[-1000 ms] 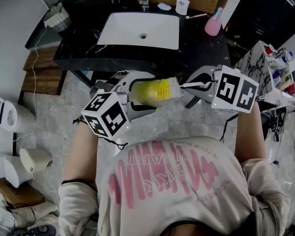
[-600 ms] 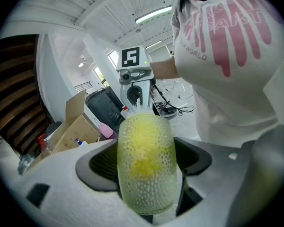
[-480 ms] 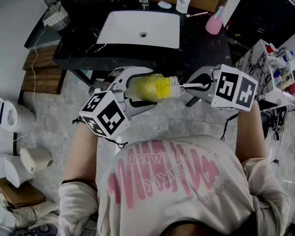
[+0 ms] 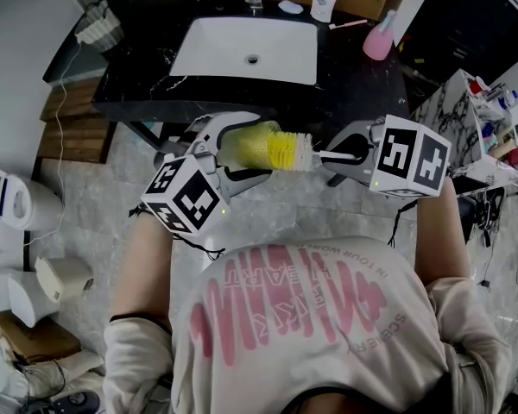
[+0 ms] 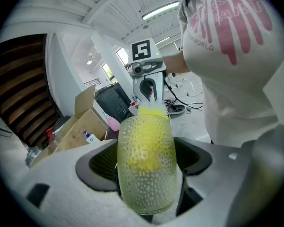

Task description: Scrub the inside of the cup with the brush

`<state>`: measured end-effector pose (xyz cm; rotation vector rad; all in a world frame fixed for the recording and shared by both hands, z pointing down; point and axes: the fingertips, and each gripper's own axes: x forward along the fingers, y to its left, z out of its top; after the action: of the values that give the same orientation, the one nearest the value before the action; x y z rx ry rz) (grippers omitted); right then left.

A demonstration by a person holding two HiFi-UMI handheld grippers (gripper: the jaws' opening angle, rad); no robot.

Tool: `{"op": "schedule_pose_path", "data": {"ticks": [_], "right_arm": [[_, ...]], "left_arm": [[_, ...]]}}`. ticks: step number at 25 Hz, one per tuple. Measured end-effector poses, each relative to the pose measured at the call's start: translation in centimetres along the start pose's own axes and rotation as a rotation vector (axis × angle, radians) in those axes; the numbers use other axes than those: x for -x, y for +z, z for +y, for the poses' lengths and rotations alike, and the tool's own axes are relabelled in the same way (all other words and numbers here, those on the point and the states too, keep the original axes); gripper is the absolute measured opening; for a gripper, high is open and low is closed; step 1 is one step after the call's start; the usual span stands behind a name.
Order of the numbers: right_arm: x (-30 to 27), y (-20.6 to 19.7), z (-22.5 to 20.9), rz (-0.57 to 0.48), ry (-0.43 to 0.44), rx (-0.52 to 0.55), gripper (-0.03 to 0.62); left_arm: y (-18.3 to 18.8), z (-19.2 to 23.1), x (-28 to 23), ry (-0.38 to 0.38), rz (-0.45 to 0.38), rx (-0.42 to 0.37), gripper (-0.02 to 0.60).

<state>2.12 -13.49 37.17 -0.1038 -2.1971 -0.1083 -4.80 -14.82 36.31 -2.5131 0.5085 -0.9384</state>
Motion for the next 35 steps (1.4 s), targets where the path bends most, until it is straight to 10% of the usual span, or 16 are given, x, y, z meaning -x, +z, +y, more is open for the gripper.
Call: {"op": "schedule_pose_path", "data": {"ticks": [35], "right_arm": [[0.2,0.4,0.2,-0.016,0.020,-0.011,0.012]], "left_arm": [[-2.8,1.3,0.3,0.045,0.119,-0.010,0.365]]}}
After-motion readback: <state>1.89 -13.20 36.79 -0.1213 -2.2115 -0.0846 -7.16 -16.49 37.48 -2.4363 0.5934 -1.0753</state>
